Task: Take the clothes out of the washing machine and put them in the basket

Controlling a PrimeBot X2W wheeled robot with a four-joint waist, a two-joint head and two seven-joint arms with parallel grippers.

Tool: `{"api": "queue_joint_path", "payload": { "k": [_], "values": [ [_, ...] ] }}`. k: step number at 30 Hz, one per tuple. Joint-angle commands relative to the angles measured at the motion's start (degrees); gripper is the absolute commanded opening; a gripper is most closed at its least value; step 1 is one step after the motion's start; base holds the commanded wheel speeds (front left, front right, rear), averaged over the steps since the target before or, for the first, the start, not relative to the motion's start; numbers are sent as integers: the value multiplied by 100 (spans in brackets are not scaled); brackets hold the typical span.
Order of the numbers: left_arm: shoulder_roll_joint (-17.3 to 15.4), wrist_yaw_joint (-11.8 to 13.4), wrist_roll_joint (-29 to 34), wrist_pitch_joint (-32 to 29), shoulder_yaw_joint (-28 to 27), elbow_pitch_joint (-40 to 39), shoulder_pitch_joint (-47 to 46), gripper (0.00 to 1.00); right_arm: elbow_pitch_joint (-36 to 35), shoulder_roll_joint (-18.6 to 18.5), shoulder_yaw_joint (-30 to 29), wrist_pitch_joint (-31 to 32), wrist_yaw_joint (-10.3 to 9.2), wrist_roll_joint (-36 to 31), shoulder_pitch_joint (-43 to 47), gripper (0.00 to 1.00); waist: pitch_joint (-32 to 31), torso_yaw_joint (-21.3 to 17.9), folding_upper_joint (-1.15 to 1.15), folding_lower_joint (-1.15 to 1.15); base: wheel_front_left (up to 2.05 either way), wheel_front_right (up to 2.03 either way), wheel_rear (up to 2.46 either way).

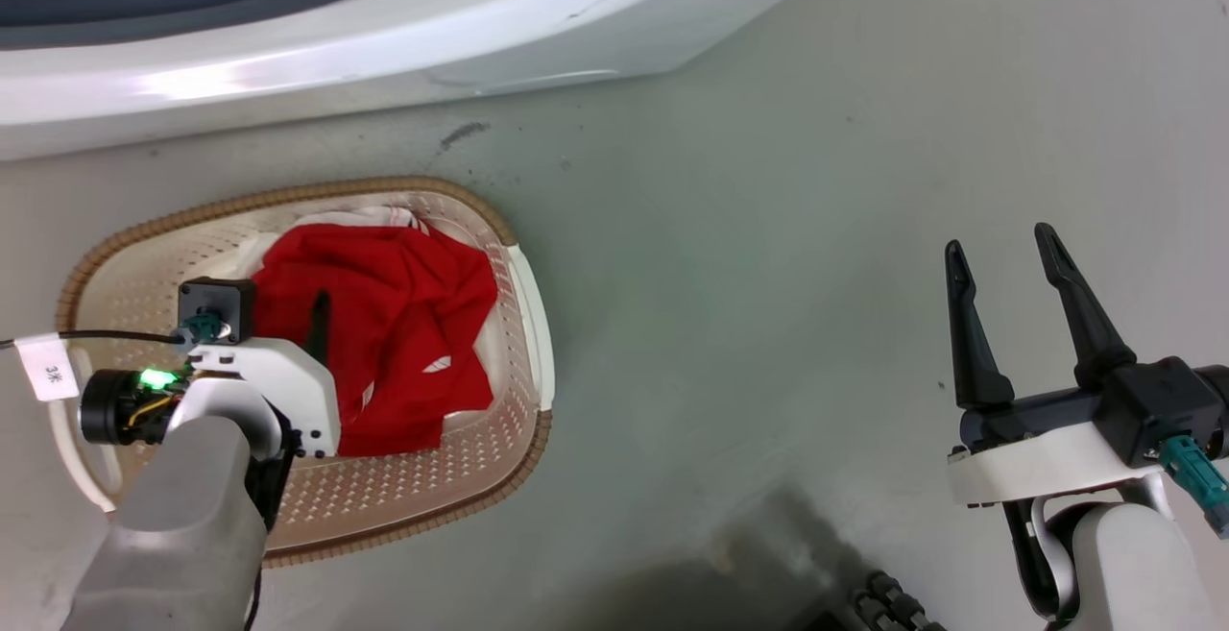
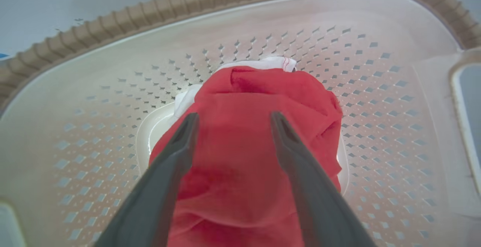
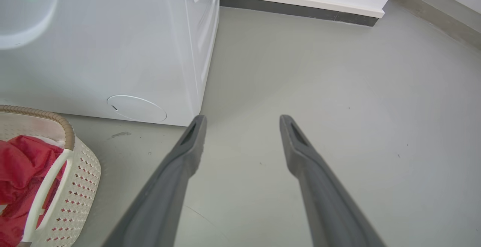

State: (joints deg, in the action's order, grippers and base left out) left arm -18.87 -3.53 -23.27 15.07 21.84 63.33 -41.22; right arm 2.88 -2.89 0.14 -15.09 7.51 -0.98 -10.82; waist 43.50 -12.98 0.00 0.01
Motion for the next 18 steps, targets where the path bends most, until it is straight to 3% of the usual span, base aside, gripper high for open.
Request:
{"api": "queue_joint_path", "payload": {
  "k": [1,9,18],
  "values": [
    [32,-2,33,14,-37,-56,62,100,13,1,-13,-11,-4,3,-66,100,-111,61,0,-1,0,0,0],
    [195,-11,118,14,-505,-1004,426,100,179,0,-105,-11,-4,-97,-25,100,-845,345,0,-1,0,0,0],
    [448,-93,554,15,-1105,-2543,1141,100,423,-2,-369,-11,-5,-249,211,100,-2095,777,0,-1,0,0,0]
  ]
}}
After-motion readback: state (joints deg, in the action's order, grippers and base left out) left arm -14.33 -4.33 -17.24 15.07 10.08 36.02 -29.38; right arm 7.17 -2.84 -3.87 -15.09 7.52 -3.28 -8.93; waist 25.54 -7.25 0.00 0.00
